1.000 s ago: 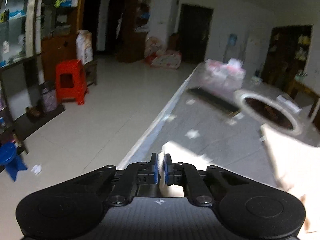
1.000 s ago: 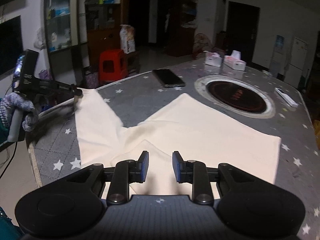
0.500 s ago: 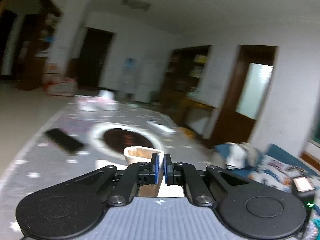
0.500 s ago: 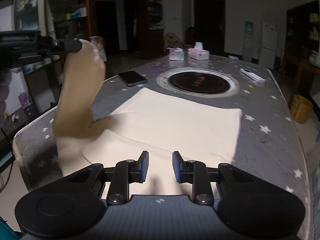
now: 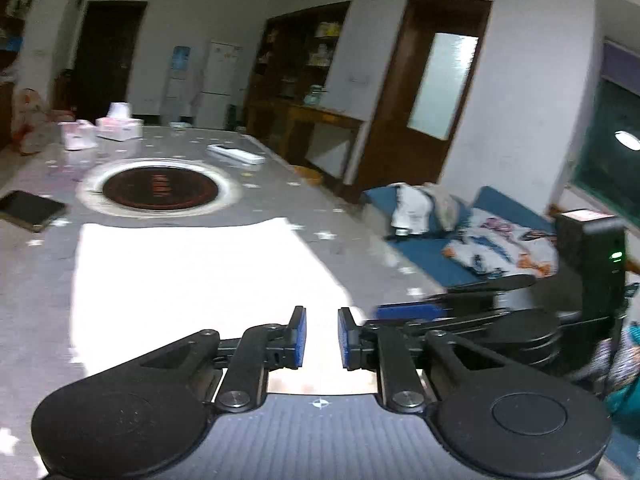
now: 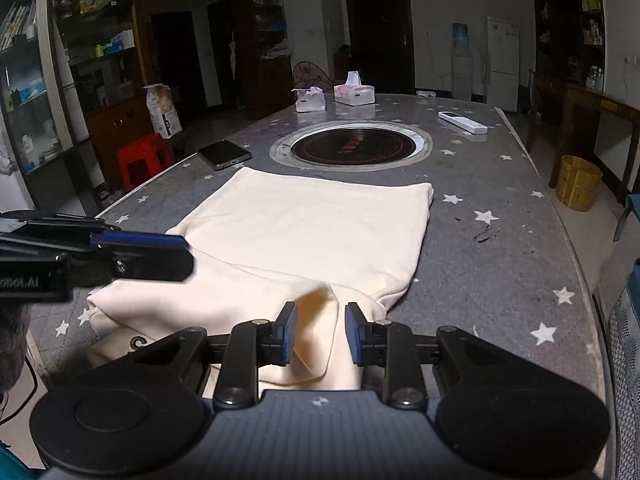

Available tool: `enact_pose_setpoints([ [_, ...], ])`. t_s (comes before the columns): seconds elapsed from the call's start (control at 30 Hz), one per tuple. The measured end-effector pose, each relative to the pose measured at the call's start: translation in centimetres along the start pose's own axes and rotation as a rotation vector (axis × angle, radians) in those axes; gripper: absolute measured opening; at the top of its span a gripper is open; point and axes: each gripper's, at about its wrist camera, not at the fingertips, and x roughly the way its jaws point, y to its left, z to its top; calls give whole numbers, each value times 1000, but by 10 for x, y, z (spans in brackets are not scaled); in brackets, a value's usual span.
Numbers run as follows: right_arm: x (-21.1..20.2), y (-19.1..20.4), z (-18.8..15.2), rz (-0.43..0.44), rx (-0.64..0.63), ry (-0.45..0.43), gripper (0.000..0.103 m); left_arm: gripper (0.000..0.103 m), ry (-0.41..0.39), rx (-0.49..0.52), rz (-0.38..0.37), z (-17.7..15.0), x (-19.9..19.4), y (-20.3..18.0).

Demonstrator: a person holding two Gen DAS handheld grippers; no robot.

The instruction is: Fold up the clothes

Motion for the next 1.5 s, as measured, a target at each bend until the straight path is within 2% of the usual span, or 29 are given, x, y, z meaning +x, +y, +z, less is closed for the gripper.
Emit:
enact_pose_setpoints([
  [0.2,5,3,0,0,9,-2,25,21,85,-19,144,-15,-2,44],
  [0.37,-9,3,5,-37,13,-56,25,20,133,-28,216,-28,1,66],
  [0.5,-9,10,9,-22,-17,-61,25,20,119,-13,224,-24,0,68],
  [0.67,19,19,8,36,-36,-12,25,20,103,9,231,-18,1,68],
  [0.87,47,23,4,34,-61,46,25,20,144,29,236,-19,19,71],
  [1.27,33,27,-1,37,-117,53,25,22,142,78,213,-19,5,64],
  [1.37,31,26,-7,31,-116,65,25,26,132,120,186,-21,-8,55],
  [1.5,20,28,-11,39,-113,56,26,36,128,190,137,-27,-27,41],
])
